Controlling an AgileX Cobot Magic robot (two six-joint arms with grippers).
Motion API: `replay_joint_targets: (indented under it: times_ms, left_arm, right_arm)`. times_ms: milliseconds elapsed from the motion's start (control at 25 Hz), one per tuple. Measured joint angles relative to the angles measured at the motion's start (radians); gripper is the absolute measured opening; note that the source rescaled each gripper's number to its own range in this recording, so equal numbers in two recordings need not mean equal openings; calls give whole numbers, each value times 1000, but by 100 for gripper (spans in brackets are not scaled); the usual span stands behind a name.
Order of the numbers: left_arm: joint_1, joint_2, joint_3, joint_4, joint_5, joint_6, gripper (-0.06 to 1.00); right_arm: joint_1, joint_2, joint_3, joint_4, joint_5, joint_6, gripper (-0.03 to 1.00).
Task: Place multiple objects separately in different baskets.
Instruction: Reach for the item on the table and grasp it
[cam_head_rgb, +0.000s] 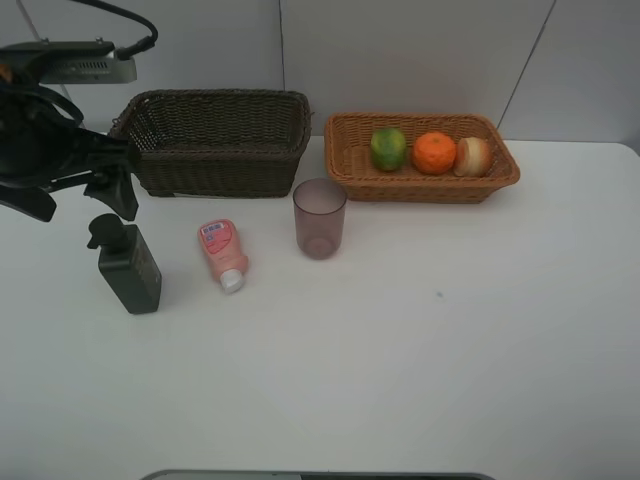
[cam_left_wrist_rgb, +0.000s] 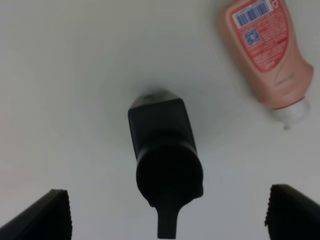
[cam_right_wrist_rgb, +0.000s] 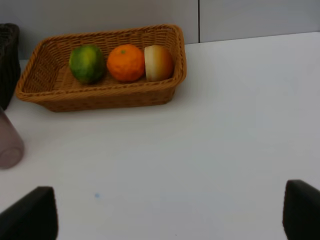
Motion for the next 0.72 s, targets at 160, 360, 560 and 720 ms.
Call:
replay_joint_targets:
  times_ms: [160, 360, 560, 720]
  left_arm:
    - [0, 33, 0, 4, -11, -27, 100]
    - [0, 40, 0, -6, -15, -29, 100]
    - [0, 68, 0, -20, -19, -48, 100]
    - [0, 129, 0, -25, -34, -50, 100]
  right_arm:
    - [0, 0, 0, 0, 0, 0, 100]
    - [0, 0, 0, 0, 0, 0, 100]
    - [0, 0, 0, 0, 0, 0, 100]
    - [0, 0, 0, 0, 0, 0, 100]
